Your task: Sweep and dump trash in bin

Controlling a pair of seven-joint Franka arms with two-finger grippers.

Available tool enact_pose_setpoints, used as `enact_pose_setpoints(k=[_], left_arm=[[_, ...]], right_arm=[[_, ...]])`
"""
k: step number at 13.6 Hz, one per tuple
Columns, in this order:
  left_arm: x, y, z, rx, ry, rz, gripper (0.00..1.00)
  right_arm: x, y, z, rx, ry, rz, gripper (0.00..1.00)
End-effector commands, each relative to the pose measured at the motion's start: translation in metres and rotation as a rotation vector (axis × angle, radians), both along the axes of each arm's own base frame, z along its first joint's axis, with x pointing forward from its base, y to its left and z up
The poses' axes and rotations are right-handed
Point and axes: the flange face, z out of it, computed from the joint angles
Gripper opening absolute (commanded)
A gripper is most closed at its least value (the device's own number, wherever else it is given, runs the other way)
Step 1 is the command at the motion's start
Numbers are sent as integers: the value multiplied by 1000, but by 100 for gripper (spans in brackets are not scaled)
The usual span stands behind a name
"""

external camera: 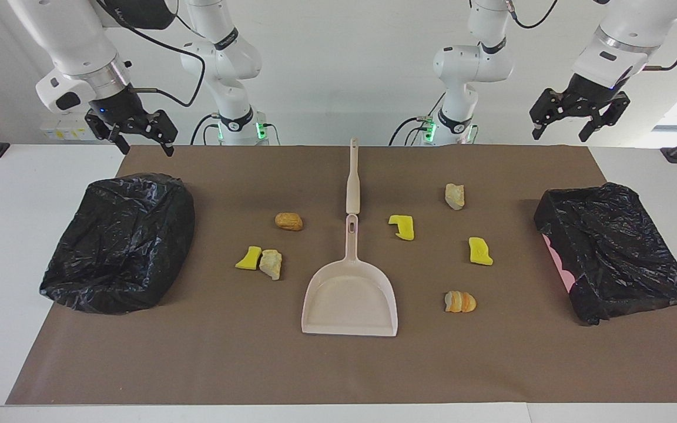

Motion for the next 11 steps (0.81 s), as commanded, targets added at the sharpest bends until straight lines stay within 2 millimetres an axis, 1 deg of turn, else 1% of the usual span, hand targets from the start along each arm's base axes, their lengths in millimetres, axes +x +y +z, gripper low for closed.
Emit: enact_pose_setpoints(k=[1, 5, 9, 10, 11], left_arm=[[-3, 0, 3, 16, -9, -14, 100], [-5, -5, 3, 8, -8, -14, 100], [-8, -6, -1, 9, 9, -10, 100], [-11, -9, 0, 9, 6, -16, 100], [-15, -17, -4, 11, 13, -31, 100]], right_arm=[[-4, -2, 3, 2, 7, 12, 100], [-2, 2, 4, 2, -1, 12, 100], [-5, -7, 3, 0, 12, -3, 100], [-7, -6, 6, 0, 6, 7, 100], [-7, -4, 5, 3, 7, 9, 100]])
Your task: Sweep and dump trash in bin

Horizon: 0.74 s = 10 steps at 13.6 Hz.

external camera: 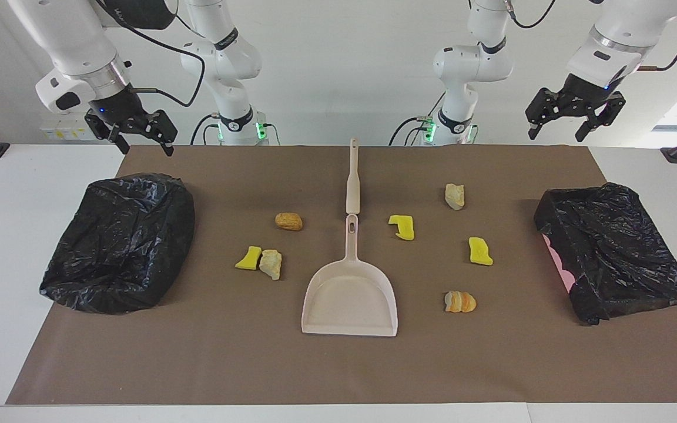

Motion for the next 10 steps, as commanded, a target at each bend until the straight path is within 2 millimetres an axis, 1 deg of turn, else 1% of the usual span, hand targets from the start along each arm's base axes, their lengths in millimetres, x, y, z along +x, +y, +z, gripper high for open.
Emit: enact_pose_setpoints(k=[1, 3, 4, 5, 7, 9, 10], left_arm=[[-19, -18, -4, 12, 14, -32, 100], [-32, -40, -13, 12, 10, -72, 100], [-40, -51, -19, 6, 5, -91, 100], [-48, -64, -25, -4, 6, -106, 100], [-72, -85, -37, -15, 17, -118, 100], [-95, -124, -56, -4, 36, -123, 100], [-105, -146, -70, 12, 50, -127, 100]], right_arm=[[-6, 5, 5, 5, -3, 23, 100], [-2, 12, 1, 8, -2, 39, 100], [1, 15, -3, 8, 5, 43, 100], [8, 22, -11, 16, 10, 55, 100], [22, 49, -22, 22, -20, 91, 100], [36, 82, -34, 25, -57, 144, 100], [44, 92, -45, 29, -67, 153, 100]])
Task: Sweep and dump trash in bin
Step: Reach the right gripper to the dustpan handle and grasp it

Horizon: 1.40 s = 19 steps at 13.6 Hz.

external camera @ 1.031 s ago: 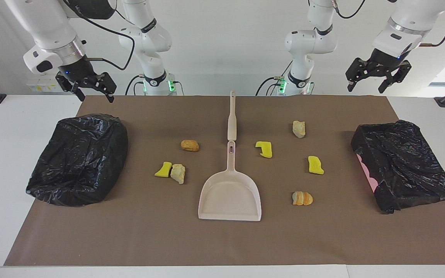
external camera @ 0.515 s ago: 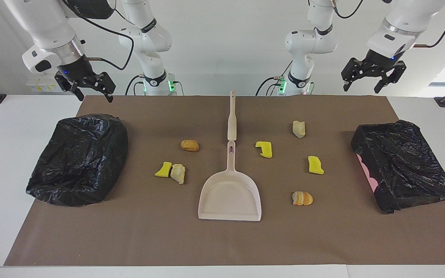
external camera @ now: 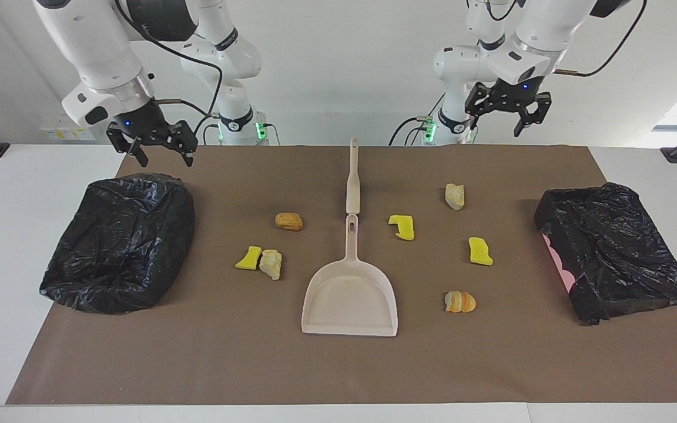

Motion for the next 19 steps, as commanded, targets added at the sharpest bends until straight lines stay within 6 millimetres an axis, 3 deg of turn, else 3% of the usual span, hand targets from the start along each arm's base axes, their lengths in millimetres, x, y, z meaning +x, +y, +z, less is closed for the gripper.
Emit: enact_pose_setpoints(k=[1, 4, 8, 11, 13, 17, 19], left_arm=[[-40, -52, -40, 36, 5, 3, 100], [-79, -109, -81, -1, 4, 28, 100], [-130, -163, -136, 3, 36, -43, 100], [-161, -191, -174, -5, 53, -51, 100], [-177, -202, -208, 6, 37, -21, 100], [-179, -213, -255, -19, 83, -4, 98], [-176, -220, -269, -52, 88, 1, 96]], right_arm=[[19, 36, -24, 26, -26, 12, 100], [36, 90, -53, 60, -53, -49, 100], [53, 164, -111, 76, -62, -121, 100], [60, 199, -141, 136, -30, -162, 100], [64, 225, -150, 157, -17, -204, 100], [64, 296, -182, 161, 17, -283, 100], [63, 319, -198, 154, 18, -290, 100]])
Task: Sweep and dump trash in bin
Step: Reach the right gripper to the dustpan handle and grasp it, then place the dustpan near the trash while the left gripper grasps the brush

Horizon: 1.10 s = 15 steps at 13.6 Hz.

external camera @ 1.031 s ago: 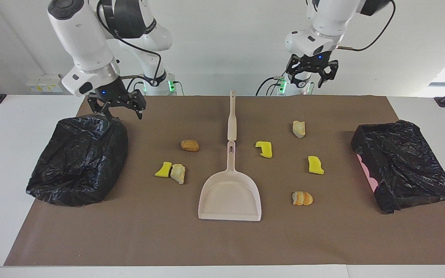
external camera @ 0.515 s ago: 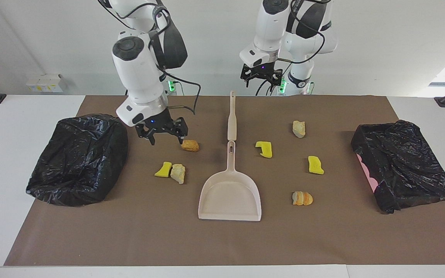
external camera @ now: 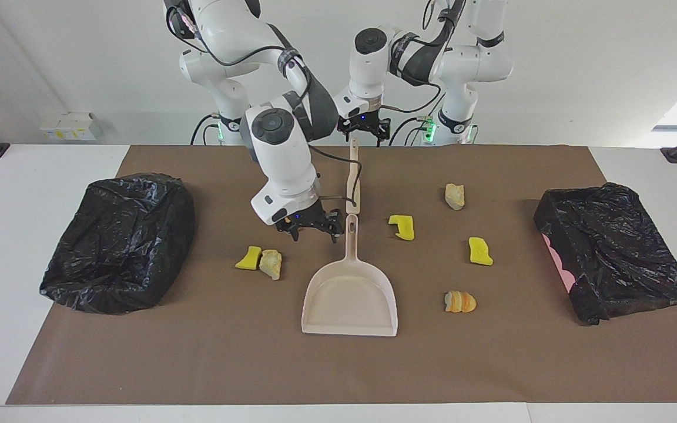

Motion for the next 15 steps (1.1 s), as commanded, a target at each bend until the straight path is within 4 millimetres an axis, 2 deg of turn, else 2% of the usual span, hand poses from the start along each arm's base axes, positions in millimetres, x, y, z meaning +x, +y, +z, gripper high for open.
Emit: enact_pose_setpoints(k=[1, 4, 7, 8, 11, 13, 14, 15], left_arm=[[5, -5, -20, -38, 31, 26, 95], [0, -5, -31, -27, 54, 18, 91], [-6, -2, -39, -14, 61, 13, 85], [-6, -2, -39, -14, 62, 10, 80], [-6, -1, -41, -12, 65, 4, 55], [-5, 0, -43, -10, 70, 18, 22], [-5, 1, -44, -8, 78, 18, 13], [-2, 0, -42, -12, 78, 23, 8]], right_arm=[[8, 28, -19, 15, -2, -17, 100], [0, 45, -46, -41, -1, 31, 100], [-4, 45, -51, -62, 7, 49, 100], [-6, 45, -50, -70, 16, 57, 100], [-19, 47, -63, -97, 50, 76, 77], [-28, 45, -66, -110, 69, 80, 73], [-31, 44, -68, -115, 77, 82, 73], [-33, 43, -67, -120, 83, 83, 64]])
